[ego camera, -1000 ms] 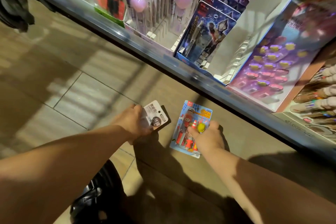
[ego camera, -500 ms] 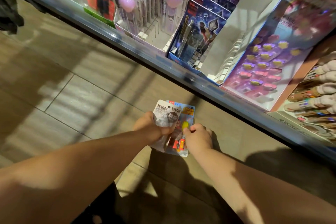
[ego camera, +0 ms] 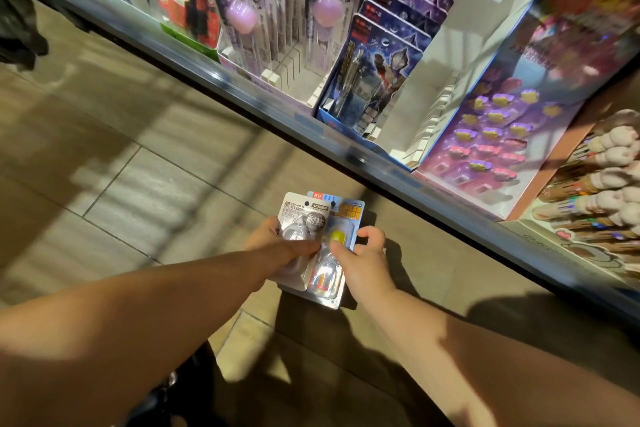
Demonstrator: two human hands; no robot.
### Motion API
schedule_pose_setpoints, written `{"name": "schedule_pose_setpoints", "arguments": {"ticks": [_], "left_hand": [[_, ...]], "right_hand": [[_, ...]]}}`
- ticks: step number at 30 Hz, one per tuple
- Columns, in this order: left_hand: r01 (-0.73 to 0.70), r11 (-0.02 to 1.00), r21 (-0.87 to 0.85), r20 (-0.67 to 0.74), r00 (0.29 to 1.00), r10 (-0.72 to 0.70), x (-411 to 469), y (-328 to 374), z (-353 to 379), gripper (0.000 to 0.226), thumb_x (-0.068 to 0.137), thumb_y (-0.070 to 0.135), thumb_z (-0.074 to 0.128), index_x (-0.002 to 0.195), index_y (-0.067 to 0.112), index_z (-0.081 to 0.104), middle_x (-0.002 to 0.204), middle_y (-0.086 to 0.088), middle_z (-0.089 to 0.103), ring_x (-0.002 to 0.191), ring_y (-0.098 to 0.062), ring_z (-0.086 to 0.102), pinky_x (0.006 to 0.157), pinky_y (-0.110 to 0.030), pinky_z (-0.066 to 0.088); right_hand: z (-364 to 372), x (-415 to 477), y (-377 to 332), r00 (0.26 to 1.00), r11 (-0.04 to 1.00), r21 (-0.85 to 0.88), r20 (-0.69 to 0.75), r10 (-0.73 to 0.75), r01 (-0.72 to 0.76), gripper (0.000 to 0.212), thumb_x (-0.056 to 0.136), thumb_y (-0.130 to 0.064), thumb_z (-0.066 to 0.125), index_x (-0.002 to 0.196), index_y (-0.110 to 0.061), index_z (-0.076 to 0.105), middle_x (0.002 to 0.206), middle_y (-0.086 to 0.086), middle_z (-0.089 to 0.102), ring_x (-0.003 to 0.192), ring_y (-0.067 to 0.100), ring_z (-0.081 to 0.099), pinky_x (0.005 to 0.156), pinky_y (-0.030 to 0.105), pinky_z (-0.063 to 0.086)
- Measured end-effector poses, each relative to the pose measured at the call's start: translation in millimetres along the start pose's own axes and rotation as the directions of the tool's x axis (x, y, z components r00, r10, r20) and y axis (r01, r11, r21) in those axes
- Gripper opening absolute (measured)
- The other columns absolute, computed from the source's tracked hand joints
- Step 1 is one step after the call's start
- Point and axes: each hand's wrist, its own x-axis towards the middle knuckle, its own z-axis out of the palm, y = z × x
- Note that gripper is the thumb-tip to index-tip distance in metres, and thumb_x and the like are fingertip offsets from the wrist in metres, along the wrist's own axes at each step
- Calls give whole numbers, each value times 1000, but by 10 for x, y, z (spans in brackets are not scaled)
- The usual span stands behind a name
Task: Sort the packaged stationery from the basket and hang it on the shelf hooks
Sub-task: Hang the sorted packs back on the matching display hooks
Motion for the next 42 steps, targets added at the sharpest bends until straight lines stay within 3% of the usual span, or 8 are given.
{"name": "schedule_pose_setpoints", "arguments": {"ticks": [6, 14, 19, 23, 27, 33, 37, 42], "left_hand": [[-102, 992, -71, 61, 992, 107, -324, 227, -216, 75, 39, 48, 92, 103, 24, 61, 98, 2, 74, 89, -19, 70, 77, -35, 58], [-332, 921, -206, -90, 943, 320, -1179, 707, -555, 57, 78, 41, 76, 121, 26, 42, 110, -1, 63, 96, -22, 66, 77, -37, 58], [-511, 841, -174, -319, 838, 443, -1781, 915, -635, 57, 79, 55, 64, 115, 17, 41, 92, -1, 59, 71, -12, 55, 67, -32, 50], [-603, 773, -199, -436, 761, 481, -2197, 1179, -521, 41, 91, 46, 59, 115, 19, 40, 94, -1, 60, 69, -9, 52, 52, -14, 43], [-672, 704, -228, -497, 702, 510, -2489, 1399, -326, 36, 92, 51, 54, 115, 26, 42, 112, -2, 63, 100, -23, 62, 92, -37, 50], [-707, 603, -371, -403, 707, 581, -2825, 1598, -77, 49, 77, 67, 52, 119, 43, 48, 122, -2, 62, 110, -26, 63, 97, -51, 50], [-732, 506, -456, -258, 653, 712, -3085, 1706, 109, 39, 91, 55, 52, 129, 51, 46, 127, 8, 62, 118, -18, 60, 97, -49, 51], [-731, 455, -509, -78, 565, 821, -3314, 1846, 340, 59, 85, 60, 55, 139, 56, 32, 130, 18, 61, 119, -14, 60, 103, -51, 46]], "right_hand": [[-189, -265, -184, 971, 977, 129, 149, -186, 168, 29, 94, -14, 58, 98, -33, 37, 105, 15, 66, 92, 26, 68, 68, 28, 54], [-386, -757, -1058, 833, 847, -21, 200, -517, 531, 29, 97, -27, 54, 87, -51, 40, 86, 9, 66, 75, 25, 64, 75, 47, 55], [-479, -1293, -1576, 702, 737, 53, 268, -660, 673, 15, 93, -39, 57, 92, -33, 43, 76, -7, 53, 64, 9, 50, 61, 22, 41], [-627, -1596, -1803, 679, 695, 64, 167, -715, 717, 25, 89, -45, 60, 91, -32, 39, 73, -10, 55, 66, 11, 54, 59, 21, 40], [-887, -1784, -1903, 640, 644, 33, 80, -764, 765, 25, 88, -48, 60, 93, -36, 38, 78, -14, 56, 81, 18, 59, 70, 27, 43], [-1334, -2004, -1896, 586, 593, 119, 86, -805, 797, 29, 84, -35, 70, 96, -36, 44, 88, -15, 63, 77, 3, 61, 64, 13, 46], [-1787, -2171, -1934, 557, 563, 64, 88, -826, 824, 39, 81, -33, 75, 109, -30, 48, 106, -7, 68, 98, 16, 65, 89, 38, 53], [-2384, -2465, -1874, 498, 502, 153, 67, -865, 851, 32, 85, -22, 68, 109, -22, 47, 92, -8, 71, 88, 9, 69, 73, 22, 55]]}}
